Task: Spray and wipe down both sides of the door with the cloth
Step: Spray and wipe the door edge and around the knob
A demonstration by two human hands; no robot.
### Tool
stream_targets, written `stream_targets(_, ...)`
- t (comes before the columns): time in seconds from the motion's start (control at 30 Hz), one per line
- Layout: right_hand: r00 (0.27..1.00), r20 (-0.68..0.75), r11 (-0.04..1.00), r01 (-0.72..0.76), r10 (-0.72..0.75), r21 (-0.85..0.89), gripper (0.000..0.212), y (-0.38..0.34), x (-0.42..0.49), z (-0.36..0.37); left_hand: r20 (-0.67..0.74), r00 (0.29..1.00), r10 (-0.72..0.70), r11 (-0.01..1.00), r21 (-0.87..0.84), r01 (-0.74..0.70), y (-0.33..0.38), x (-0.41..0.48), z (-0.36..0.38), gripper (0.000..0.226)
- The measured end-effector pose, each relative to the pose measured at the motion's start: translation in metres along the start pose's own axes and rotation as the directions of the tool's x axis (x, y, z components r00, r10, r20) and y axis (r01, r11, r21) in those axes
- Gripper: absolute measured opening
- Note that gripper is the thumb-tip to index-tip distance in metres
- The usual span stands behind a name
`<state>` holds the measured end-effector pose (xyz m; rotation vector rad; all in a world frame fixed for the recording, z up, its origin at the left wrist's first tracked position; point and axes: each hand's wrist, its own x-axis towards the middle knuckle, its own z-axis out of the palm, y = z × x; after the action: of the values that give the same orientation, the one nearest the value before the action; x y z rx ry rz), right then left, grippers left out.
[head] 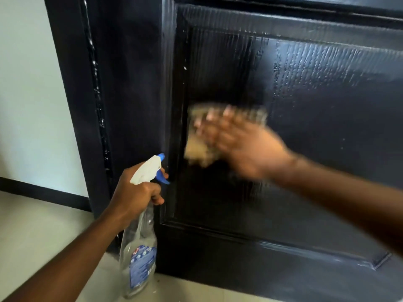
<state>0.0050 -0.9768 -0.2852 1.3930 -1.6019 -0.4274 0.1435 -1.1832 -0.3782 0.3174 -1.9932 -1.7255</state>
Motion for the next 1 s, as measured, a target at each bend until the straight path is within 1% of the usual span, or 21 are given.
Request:
stream_targets(0.07, 0.975, -0.056, 0.971, -0.219, 0.214, -0.099, 0.059, 0.045, 0.011, -0.028, -0.014, 1.0, -0.013, 1.0, -0.012, 0.012, 0.0, 0.004, 0.004, 0.039)
stream_targets(0.1, 0.957, -0.068, 0.948, -0.289, 0.282, -0.134, 0.057, 0.055, 0.01, -0.034, -0.02, 1.0, -0.021, 0.999, -0.024, 0.021, 0.0, 0.005, 0.004, 0.042)
stream_targets(0.17, 0.945, -0.078, 0.937, -0.324, 0.316, -0.132, 0.057, 0.045, 0.005, -0.03, -0.023, 0.999, -0.028, 0.999, -0.041, 0.027, 0.0, 0.006, 0.003, 0.045)
stream_targets(0.23, 0.969, -0.033, 0.964, -0.248, 0.246, -0.095, 0.062, 0.012, -0.013, -0.007, -0.002, 1.0, -0.007, 0.999, -0.032, 0.007, 0.001, 0.003, 0.003, 0.042)
stream_targets(0.3, 0.99, 0.117, 0.996, -0.068, 0.074, -0.054, 0.07, -0.038, -0.044, 0.024, 0.021, 1.0, 0.008, 1.0, 0.017, -0.008, 0.003, -0.001, 0.004, 0.041)
stream_targets(0.37, 0.945, 0.296, 0.99, 0.143, -0.138, 0.003, 0.067, -0.087, -0.083, 0.049, 0.041, 0.999, 0.013, 1.0, 0.023, -0.014, 0.003, -0.004, 0.004, 0.043)
stream_targets(0.43, 0.855, 0.437, 0.957, 0.284, -0.278, 0.054, 0.059, -0.113, -0.111, 0.062, 0.045, 0.999, 0.024, 1.0, 0.011, -0.024, 0.005, -0.007, 0.002, 0.044)
stream_targets(0.47, 0.835, 0.456, 0.947, 0.312, -0.309, 0.07, 0.058, -0.113, -0.115, 0.063, 0.042, 0.999, 0.029, 1.0, 0.005, -0.029, 0.006, -0.008, 0.002, 0.045)
stream_targets(0.53, 0.88, 0.372, 0.955, 0.28, -0.295, 0.097, 0.059, -0.096, -0.111, 0.055, 0.044, 0.998, 0.033, 0.999, -0.013, -0.033, 0.009, -0.008, 0.006, 0.046)
stream_targets(0.57, 0.921, 0.314, 0.973, 0.209, -0.229, 0.098, 0.06, -0.082, -0.106, 0.048, 0.053, 0.998, 0.036, 0.999, -0.025, -0.035, 0.01, -0.008, 0.01, 0.046)
stream_targets(0.6, 0.96, 0.257, 0.992, 0.097, -0.114, 0.079, 0.061, -0.064, -0.101, 0.037, 0.063, 0.997, 0.042, 0.998, -0.038, -0.039, 0.012, -0.008, 0.013, 0.046)
stream_targets(0.63, 0.982, 0.185, 0.998, -0.035, 0.027, 0.043, 0.062, -0.043, -0.096, 0.024, 0.071, 0.996, 0.048, 0.998, -0.049, -0.044, 0.013, -0.009, 0.017, 0.045)
stream_targets(0.67, 0.978, 0.114, 0.984, -0.176, 0.174, 0.005, 0.063, -0.019, -0.096, 0.012, 0.081, 0.995, 0.053, 0.997, -0.059, -0.048, 0.015, -0.008, 0.02, 0.045)
stream_targets(0.7, 0.946, 0.054, 0.947, -0.32, 0.321, -0.029, 0.064, 0.005, -0.097, -0.001, 0.092, 0.994, 0.055, 0.997, -0.068, -0.049, 0.017, -0.007, 0.024, 0.046)
stream_targets(0.73, 0.885, -0.003, 0.884, -0.464, 0.465, -0.049, 0.064, 0.024, -0.1, -0.013, 0.101, 0.993, 0.057, 0.996, -0.074, -0.05, 0.019, -0.007, 0.026, 0.045)
stream_targets(0.8, 0.717, -0.093, 0.718, -0.696, 0.691, -0.033, 0.063, 0.042, -0.104, -0.028, 0.132, 0.989, 0.07, 0.994, -0.088, -0.059, 0.025, -0.006, 0.033, 0.043)
stream_targets(0.87, 0.567, -0.169, 0.579, -0.815, 0.806, 0.029, 0.063, 0.033, -0.102, -0.023, 0.169, 0.982, 0.088, 0.992, -0.101, -0.072, 0.031, -0.005, 0.041, 0.041)
stream_targets(0.9, 0.515, -0.194, 0.534, -0.843, 0.835, 0.066, 0.062, 0.022, -0.097, -0.016, 0.179, 0.979, 0.093, 0.992, -0.103, -0.075, 0.033, -0.006, 0.044, 0.041)
stream_targets(0.93, 0.5, -0.198, 0.524, -0.848, 0.843, 0.087, 0.063, 0.009, -0.094, -0.007, 0.189, 0.978, 0.093, 0.992, -0.102, -0.075, 0.035, -0.006, 0.048, 0.041)
stream_targets(0.97, 0.543, -0.179, 0.563, -0.822, 0.82, 0.082, 0.063, -0.007, -0.094, 0.004, 0.198, 0.976, 0.091, 0.993, -0.099, -0.072, 0.036, -0.007, 0.052, 0.041)
stream_targets(1.0, 0.632, -0.147, 0.644, -0.763, 0.761, 0.058, 0.065, -0.025, -0.097, 0.014, 0.208, 0.974, 0.089, 0.993, -0.096, -0.071, 0.036, -0.008, 0.054, 0.04)
